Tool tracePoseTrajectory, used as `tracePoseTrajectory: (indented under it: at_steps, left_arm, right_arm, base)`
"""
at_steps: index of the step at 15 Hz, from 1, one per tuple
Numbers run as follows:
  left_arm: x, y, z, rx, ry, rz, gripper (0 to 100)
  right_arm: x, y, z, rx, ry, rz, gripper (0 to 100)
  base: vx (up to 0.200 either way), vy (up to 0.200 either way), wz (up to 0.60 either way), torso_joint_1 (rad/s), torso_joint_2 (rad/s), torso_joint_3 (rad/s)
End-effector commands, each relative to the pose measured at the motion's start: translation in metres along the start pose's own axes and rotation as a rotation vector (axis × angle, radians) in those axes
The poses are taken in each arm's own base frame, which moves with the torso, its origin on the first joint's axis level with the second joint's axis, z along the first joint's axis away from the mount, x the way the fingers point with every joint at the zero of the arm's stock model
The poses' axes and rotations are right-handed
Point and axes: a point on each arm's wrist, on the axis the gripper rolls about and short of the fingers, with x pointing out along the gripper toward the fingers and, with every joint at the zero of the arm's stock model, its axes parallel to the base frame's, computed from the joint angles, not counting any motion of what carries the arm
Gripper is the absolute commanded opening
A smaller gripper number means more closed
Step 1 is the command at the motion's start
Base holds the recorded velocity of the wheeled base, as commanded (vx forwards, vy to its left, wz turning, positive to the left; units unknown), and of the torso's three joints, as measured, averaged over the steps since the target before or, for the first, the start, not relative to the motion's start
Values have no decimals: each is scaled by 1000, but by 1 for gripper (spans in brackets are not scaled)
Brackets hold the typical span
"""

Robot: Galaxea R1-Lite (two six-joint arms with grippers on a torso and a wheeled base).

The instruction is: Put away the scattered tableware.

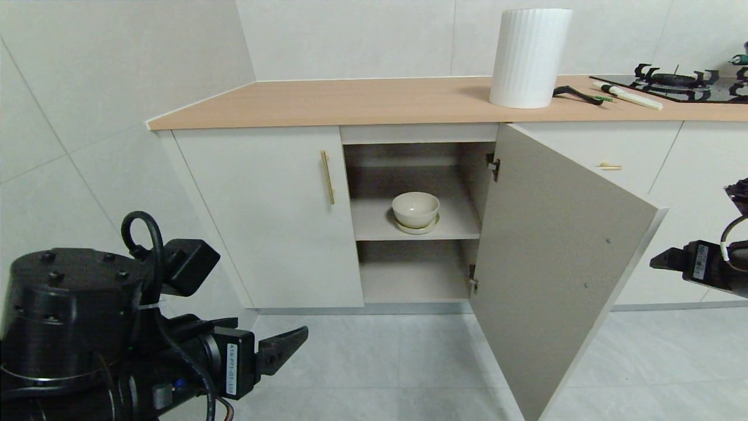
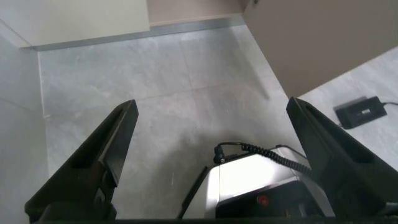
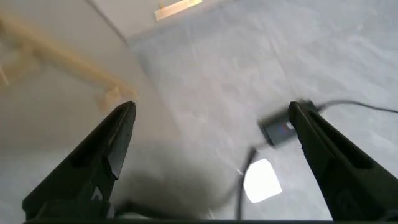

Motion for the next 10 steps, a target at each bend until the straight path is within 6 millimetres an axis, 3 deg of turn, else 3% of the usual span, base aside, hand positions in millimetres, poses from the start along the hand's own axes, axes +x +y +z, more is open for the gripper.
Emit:
tracePoseTrajectory:
  at_steps: [1, 5, 10]
  left_arm:
    - [0, 0, 0, 0, 1, 0, 100]
    - [0, 0, 0, 0, 1, 0, 100]
    - [0, 0, 0, 0, 1, -2, 100]
  right_arm:
    - [22, 3, -3, 32, 30, -14, 100]
    - [34, 14, -7, 70, 36, 10, 100]
    - [30, 34, -18, 53, 61, 80, 100]
  base:
    - [0, 0, 0, 0, 0, 0]
    - [0, 0, 0, 0, 0, 0]
    - [0, 0, 0, 0, 0, 0]
